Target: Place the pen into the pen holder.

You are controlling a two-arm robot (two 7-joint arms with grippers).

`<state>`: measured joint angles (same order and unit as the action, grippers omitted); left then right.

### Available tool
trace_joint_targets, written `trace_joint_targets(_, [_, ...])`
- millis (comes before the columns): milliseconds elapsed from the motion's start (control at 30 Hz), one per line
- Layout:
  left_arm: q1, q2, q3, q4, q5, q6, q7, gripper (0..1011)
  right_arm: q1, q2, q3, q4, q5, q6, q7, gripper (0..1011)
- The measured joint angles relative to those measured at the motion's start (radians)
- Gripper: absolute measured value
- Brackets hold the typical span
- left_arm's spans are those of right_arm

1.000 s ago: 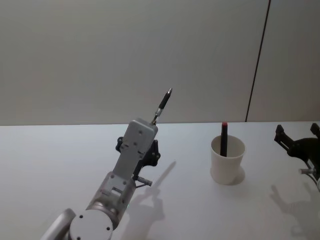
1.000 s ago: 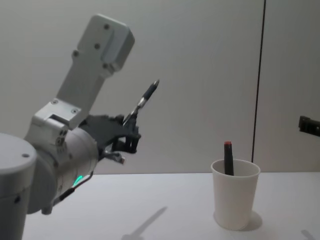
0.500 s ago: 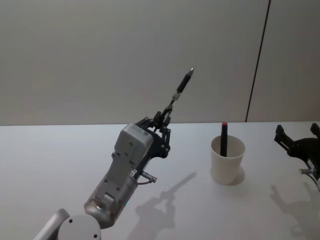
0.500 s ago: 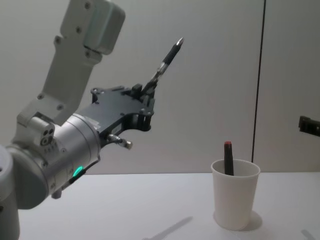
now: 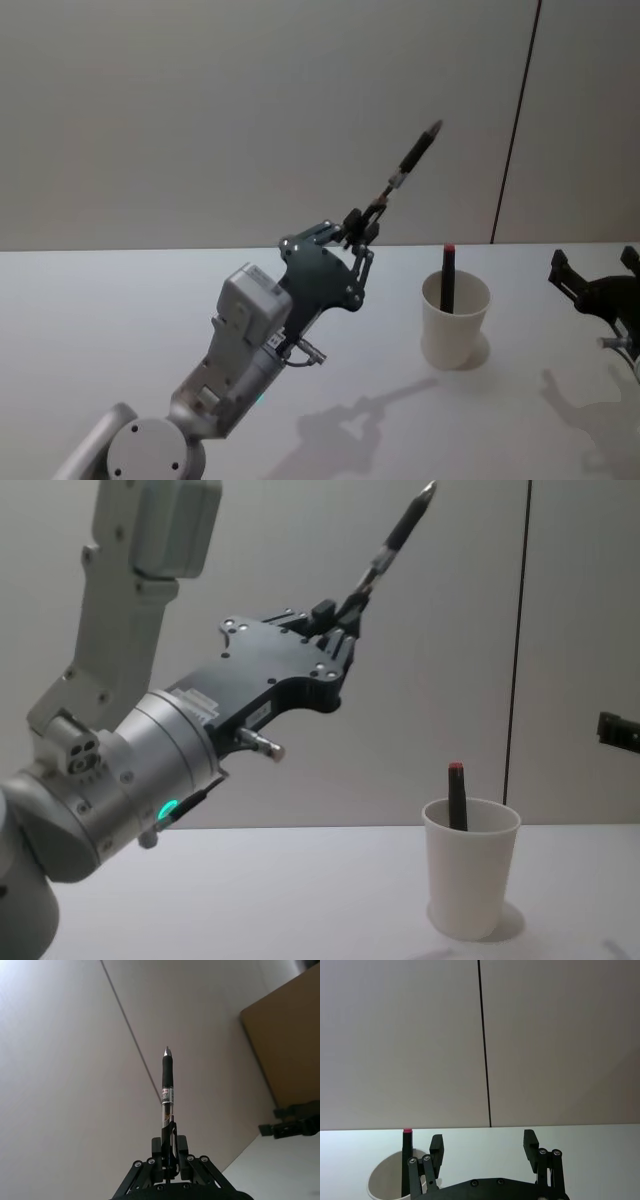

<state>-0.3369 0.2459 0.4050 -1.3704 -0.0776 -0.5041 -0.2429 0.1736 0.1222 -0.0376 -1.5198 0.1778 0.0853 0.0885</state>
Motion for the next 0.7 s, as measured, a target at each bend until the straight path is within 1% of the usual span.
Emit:
trace_joint_targets(67, [-0.011,-0.004,-0.001,0.017,-0.013,-0.029,-0.031,183,0.000,0.000,0.000,0.000,0.000,0.000,0.000,1001])
trace_joint_targets(100, [-0.021,-0.008,-0.002,0.035,-0.025,-0.052,-0.059,183,0.000,0.000,0.000,0.000,0.000,0.000,0.000,1001])
trace_joint_targets(233, [-0.041,-0.015,-0.003,0.067,-0.052,-0.102,-0.115,183,-0.001,0.000,0.000,-0.001,0.000,-0.002,0.002,1001])
trace_joint_targets(267, [-0.052,-0.020,-0.003,0.082,-0.064,-0.123,-0.146,183,-0.002,0.001,0.000,-0.002,0.000,-0.005,0.006,1001])
trace_joint_targets(300, [-0.056,-0.022,-0.003,0.092,-0.070,-0.133,-0.158,183,-0.003,0.001,0.000,-0.002,0.001,-0.006,0.009,1001])
trace_joint_targets(333, [-0.066,-0.025,-0.003,0.107,-0.083,-0.155,-0.185,183,-0.005,0.003,0.000,-0.005,0.002,-0.010,0.016,1001])
trace_joint_targets(367, [-0.066,-0.025,-0.003,0.107,-0.083,-0.155,-0.185,183,-0.005,0.003,0.000,-0.005,0.002,-0.010,0.016,1001])
trace_joint_targets(400, [-0.074,-0.029,-0.003,0.120,-0.093,-0.172,-0.207,183,-0.008,0.005,0.001,-0.008,0.004,-0.014,0.027,1001])
trace_joint_targets(467, [-0.081,-0.032,-0.004,0.131,-0.101,-0.188,-0.224,183,-0.011,0.007,0.002,-0.013,0.006,-0.018,0.038,1001])
trace_joint_targets(567, [-0.095,-0.038,-0.004,0.153,-0.118,-0.217,-0.261,183,-0.018,0.013,0.003,-0.026,0.016,-0.029,0.074,1001])
trace_joint_targets(633, [-0.100,-0.040,-0.004,0.161,-0.124,-0.228,-0.275,183,-0.023,0.016,0.004,-0.033,0.021,-0.032,0.089,1001])
trace_joint_targets(700, [-0.106,-0.042,-0.004,0.170,-0.130,-0.239,-0.289,183,-0.029,0.021,0.006,-0.043,0.032,-0.036,0.116,1001])
